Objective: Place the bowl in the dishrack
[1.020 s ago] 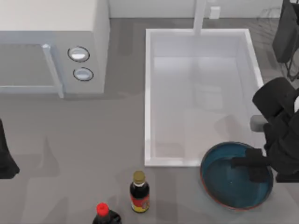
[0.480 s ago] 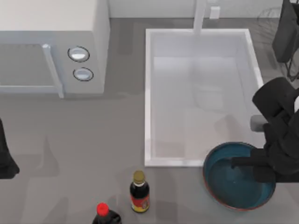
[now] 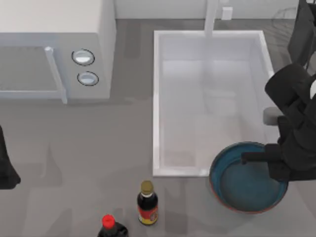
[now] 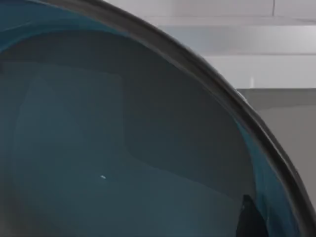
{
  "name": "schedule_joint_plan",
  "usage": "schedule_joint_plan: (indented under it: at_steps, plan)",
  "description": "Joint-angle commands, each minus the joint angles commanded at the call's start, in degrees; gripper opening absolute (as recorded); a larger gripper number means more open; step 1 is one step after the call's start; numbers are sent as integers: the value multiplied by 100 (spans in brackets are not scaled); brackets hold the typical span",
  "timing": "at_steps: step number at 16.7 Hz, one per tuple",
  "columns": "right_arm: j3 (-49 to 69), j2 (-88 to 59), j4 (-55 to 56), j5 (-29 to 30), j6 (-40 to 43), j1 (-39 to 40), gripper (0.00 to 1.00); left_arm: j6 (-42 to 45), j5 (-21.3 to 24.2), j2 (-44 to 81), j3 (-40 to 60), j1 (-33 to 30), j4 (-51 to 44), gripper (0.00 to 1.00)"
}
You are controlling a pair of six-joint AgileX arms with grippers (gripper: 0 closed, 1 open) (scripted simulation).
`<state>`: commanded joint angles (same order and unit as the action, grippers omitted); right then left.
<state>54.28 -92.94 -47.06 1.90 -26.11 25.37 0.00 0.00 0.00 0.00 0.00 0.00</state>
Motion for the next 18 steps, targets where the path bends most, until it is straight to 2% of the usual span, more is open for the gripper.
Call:
schedule_joint_plan:
  at_steps: [9, 12, 18]
  plan:
    - [2916, 423, -3530, -3, 52, -48, 0, 0, 0, 0, 0, 0, 0, 100]
    - [3391, 586, -4000, -5, 84, -69, 0, 0, 0, 0, 0, 0, 0, 100]
    - [3413, 589, -4016, -12, 83, -52, 0, 0, 0, 0, 0, 0, 0, 100]
